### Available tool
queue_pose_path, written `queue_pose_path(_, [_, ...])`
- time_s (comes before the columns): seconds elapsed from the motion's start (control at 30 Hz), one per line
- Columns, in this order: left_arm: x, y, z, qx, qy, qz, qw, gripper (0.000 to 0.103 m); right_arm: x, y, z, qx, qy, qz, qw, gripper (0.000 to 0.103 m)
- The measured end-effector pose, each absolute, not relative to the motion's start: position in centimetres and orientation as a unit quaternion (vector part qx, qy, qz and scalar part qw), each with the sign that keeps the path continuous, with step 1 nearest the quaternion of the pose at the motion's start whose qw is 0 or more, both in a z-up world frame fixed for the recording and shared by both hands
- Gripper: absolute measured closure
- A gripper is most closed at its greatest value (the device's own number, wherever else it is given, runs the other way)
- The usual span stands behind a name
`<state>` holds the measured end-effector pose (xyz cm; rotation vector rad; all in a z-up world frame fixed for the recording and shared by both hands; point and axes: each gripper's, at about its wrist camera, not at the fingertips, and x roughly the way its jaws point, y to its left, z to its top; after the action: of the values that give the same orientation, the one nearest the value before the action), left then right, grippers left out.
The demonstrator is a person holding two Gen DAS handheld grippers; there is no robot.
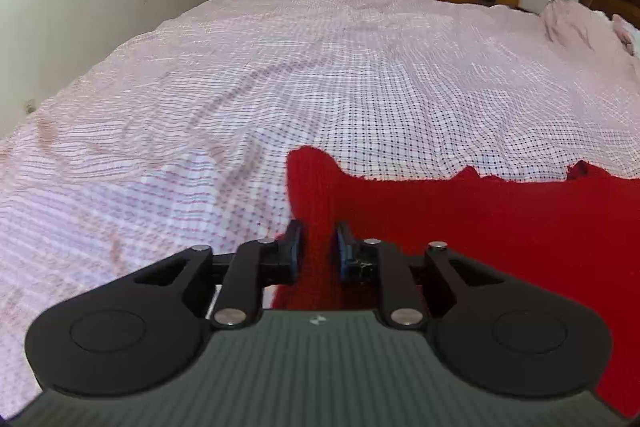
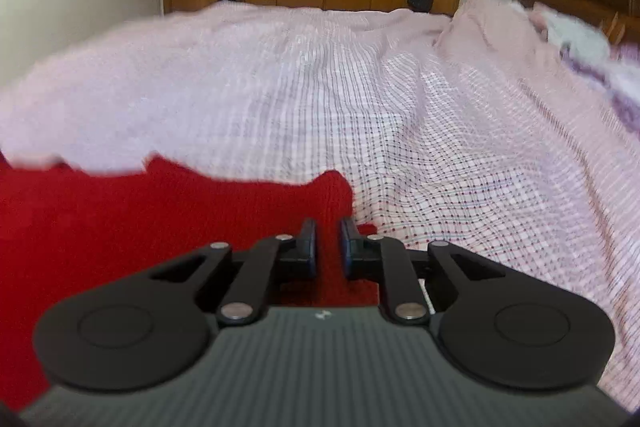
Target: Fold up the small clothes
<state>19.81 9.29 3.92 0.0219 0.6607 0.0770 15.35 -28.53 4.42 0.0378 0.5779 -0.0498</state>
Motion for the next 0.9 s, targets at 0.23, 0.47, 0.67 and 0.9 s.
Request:
queue_pose_path(0.23, [16.2, 10.2, 7.6, -0.009, 0.348, 0.041, 0.936, 0.058, 11.2, -30.4, 8.8, 0.118, 0.267, 0.007, 0.956, 0.058])
queue_pose_path(0.47, [12.7, 10.7, 9.7, -0.017, 0.371, 0.007, 0.929, 0.050, 7.8, -31.4, 13.3, 0.196, 0.283, 0.048, 0.938, 0.057])
queue_pose_path(0.67, [9.8, 10.3, 10.5, 0.005, 0.386, -0.019, 0.922, 0.048, 5.1, -30.9, 16.4, 0.235, 0.307, 0.079, 0.919, 0.055])
queue_pose_path(0.9, [6.4, 9.4, 10.6, -0.005, 0.391, -0.065, 0.918, 0.042, 2.5, -30.0, 16.2, 0.292, 0.359, 0.101, 0.881, 0.043])
